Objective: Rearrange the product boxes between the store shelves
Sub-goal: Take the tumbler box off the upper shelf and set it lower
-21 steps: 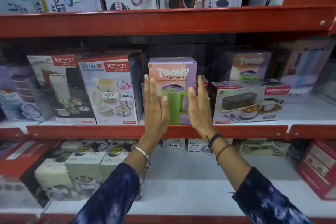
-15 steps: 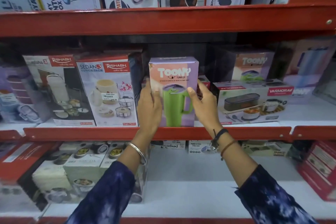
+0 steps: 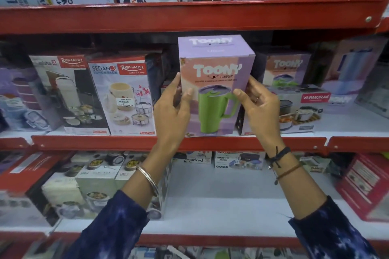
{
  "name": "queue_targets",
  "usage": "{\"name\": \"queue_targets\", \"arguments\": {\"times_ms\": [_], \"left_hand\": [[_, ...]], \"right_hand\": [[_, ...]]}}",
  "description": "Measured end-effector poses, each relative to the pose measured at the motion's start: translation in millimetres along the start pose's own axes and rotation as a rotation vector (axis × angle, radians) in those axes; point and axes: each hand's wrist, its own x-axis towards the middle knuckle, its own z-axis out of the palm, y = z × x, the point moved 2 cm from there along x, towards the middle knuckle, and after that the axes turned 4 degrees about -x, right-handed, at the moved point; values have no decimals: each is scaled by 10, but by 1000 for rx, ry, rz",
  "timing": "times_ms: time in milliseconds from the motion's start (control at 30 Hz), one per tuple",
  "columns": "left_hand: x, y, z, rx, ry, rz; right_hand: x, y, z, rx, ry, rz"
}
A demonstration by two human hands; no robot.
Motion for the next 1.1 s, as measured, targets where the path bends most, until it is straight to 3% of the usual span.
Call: {"name": "queue_targets", "arguments": {"times_ms": [333, 733, 1100], "left_hand": [[-720, 213, 192, -27, -65, -54], [-1835, -368, 504, 36, -388, -292], [-2360, -1103, 935, 81, -518, -466]], "right_hand": [[-614, -54, -694, -135, 89, -7], [-1436, 785, -1209, -305, -172, 319], [-1879, 1690, -1260, -314, -225, 511]]}}
